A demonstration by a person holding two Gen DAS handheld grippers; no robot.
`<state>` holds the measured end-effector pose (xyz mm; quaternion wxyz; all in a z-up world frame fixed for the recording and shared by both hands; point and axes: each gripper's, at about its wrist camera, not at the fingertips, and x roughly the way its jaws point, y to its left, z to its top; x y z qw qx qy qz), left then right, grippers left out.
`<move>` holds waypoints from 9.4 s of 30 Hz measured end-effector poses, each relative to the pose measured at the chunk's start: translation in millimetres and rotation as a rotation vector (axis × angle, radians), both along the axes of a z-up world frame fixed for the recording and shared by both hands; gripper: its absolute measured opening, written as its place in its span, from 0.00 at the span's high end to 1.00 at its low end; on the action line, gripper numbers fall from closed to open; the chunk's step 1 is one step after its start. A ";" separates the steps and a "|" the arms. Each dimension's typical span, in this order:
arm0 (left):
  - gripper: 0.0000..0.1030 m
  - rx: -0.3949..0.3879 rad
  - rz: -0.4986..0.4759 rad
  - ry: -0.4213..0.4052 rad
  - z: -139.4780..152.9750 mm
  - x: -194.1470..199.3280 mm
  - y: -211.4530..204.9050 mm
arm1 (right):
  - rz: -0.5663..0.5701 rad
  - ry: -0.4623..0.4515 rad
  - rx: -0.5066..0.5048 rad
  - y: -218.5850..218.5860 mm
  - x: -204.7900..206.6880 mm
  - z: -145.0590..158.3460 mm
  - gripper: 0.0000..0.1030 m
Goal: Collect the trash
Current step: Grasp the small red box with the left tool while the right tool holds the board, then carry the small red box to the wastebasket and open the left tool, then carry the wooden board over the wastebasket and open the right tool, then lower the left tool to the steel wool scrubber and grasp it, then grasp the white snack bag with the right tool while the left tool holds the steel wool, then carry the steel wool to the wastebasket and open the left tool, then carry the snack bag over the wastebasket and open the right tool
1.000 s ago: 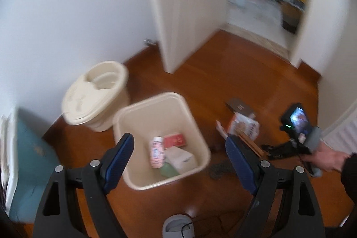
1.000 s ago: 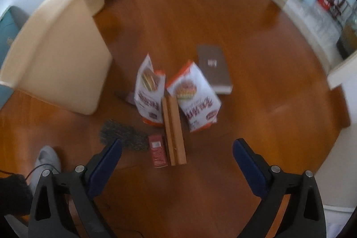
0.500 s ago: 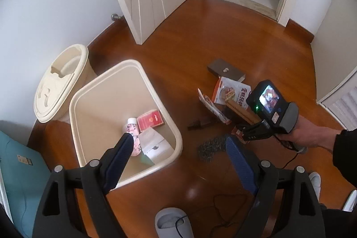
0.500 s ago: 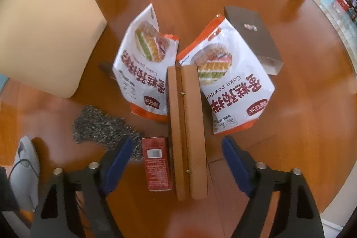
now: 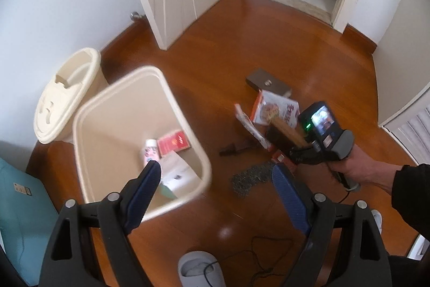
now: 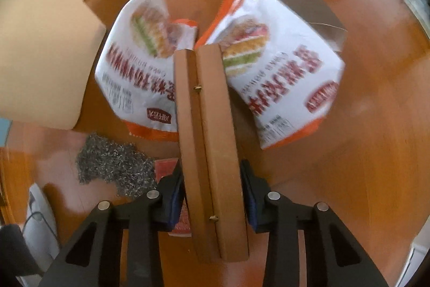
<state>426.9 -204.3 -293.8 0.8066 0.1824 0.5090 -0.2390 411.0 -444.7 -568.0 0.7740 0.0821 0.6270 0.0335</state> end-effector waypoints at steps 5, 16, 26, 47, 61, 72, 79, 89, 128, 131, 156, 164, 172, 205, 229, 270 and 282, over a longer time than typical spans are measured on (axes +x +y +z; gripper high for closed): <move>0.17 0.007 0.001 0.050 -45.0 -2.4 -46.9 | -0.090 -0.061 0.030 -39.0 -43.8 34.9 0.64; 0.17 -0.056 0.467 0.361 -234.4 -10.0 -122.6 | -0.292 -0.197 0.094 -111.1 -154.1 76.7 0.64; 0.17 -0.043 0.554 0.400 -290.8 -16.1 -143.2 | -0.392 -0.269 0.140 -147.4 -206.8 71.3 0.63; 0.72 -0.047 0.574 0.409 -337.5 -9.0 -155.4 | -0.447 -0.278 0.150 -152.6 -218.4 63.5 0.63; 0.72 -0.217 0.332 -0.020 -68.5 -17.3 -100.9 | -0.340 -0.381 0.019 -118.2 -204.3 218.7 0.64; 0.72 -0.150 0.397 -0.198 41.9 40.4 63.5 | -0.213 -0.513 -0.009 -28.6 -182.5 343.2 0.65; 0.72 -0.116 0.417 -0.038 -7.0 63.3 92.8 | -0.134 -0.511 -0.034 12.0 -157.8 371.0 0.65; 0.28 -0.156 0.477 0.017 15.7 73.8 131.3 | 0.003 -0.443 -0.053 66.9 -111.3 373.5 0.65; 0.27 -0.062 0.039 0.030 37.3 -18.8 52.4 | -0.062 -0.298 -0.083 50.2 -9.4 301.7 0.07; 0.27 -0.028 -0.123 0.092 -14.3 -30.9 -1.7 | -0.160 -0.285 -0.073 4.7 -34.6 283.9 0.07; 0.27 0.240 -0.213 0.293 -329.6 -3.3 -96.5 | -0.318 -0.197 0.097 -91.7 -99.1 152.0 0.07; 0.27 0.208 -0.181 0.326 -345.2 1.4 -98.4 | -0.331 -0.188 0.086 -89.4 -96.4 145.5 0.07; 0.70 0.182 -0.188 0.353 -336.9 -11.6 -90.6 | -0.311 -0.162 0.054 -80.9 -86.3 138.1 0.07; 0.72 -0.050 -0.013 0.071 -216.8 -34.7 -70.8 | -0.045 -0.202 0.073 -57.6 38.7 6.5 0.99; 0.72 -0.051 0.280 -0.218 43.4 42.7 62.7 | -0.060 -0.545 0.030 37.4 -110.5 375.4 0.99; 0.14 -0.092 0.590 -0.173 35.4 48.9 247.0 | 0.021 -0.373 0.114 234.0 51.8 307.6 0.99; 0.14 -0.164 0.592 -0.165 52.4 41.7 281.6 | 0.011 -0.203 0.063 270.7 90.9 266.0 0.10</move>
